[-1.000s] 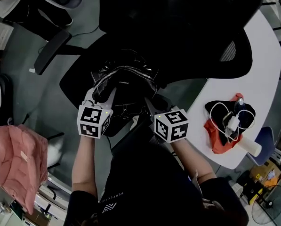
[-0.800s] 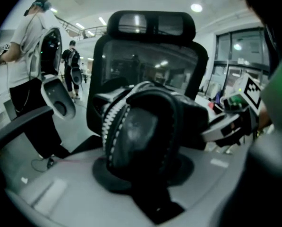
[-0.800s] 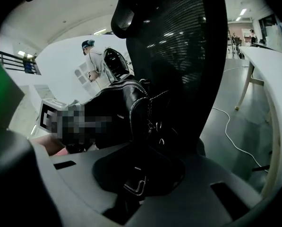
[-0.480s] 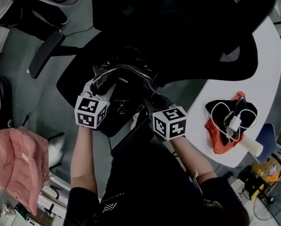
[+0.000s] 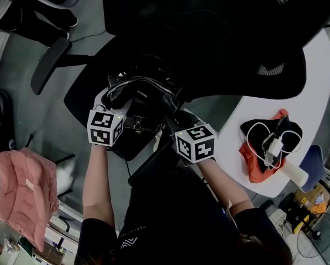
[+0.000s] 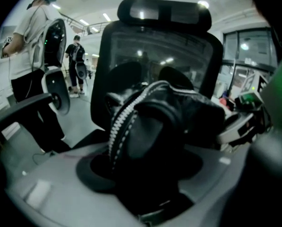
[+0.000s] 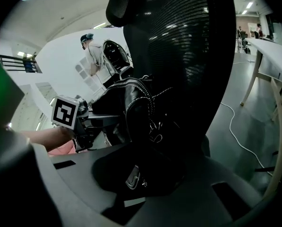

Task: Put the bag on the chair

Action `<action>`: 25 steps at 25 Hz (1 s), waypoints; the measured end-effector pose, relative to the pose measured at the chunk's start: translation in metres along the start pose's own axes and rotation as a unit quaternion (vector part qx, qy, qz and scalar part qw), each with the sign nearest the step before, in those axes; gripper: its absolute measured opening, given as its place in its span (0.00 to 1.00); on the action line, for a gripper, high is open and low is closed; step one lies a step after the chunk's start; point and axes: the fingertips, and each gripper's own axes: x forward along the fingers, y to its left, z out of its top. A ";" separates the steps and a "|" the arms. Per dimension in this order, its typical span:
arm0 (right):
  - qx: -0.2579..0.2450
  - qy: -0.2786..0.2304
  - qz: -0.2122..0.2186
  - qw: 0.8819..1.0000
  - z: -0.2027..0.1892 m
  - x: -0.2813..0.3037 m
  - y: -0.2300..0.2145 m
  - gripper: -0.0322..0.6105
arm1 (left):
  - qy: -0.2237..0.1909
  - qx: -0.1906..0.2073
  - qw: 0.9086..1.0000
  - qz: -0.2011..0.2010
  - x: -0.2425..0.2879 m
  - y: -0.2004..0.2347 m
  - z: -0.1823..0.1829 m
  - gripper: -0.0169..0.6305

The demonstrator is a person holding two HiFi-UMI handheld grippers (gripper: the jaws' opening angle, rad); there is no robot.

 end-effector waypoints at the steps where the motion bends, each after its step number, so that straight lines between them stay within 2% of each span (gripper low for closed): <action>1: 0.002 -0.001 0.003 1.000 0.000 0.001 0.000 0.12 | 0.002 -0.001 1.000 0.007 0.000 0.002 -0.002 0.48; 12: 0.002 -0.007 0.032 0.999 0.000 -0.001 -0.002 0.18 | 0.018 -0.019 0.998 0.051 -0.008 0.009 -0.008 0.54; 17: 0.012 -0.024 0.029 0.999 -0.003 -0.015 -0.009 0.24 | 0.029 -0.016 0.997 0.073 -0.012 0.010 -0.014 0.56; 21: 0.017 -0.042 0.024 0.999 -0.003 -0.031 -0.012 0.25 | 0.047 -0.012 0.996 0.079 -0.017 0.008 -0.026 0.59; 25: 0.012 -0.063 0.017 0.998 0.000 -0.042 -0.009 0.25 | 0.042 -0.021 0.995 0.089 -0.026 0.010 -0.029 0.59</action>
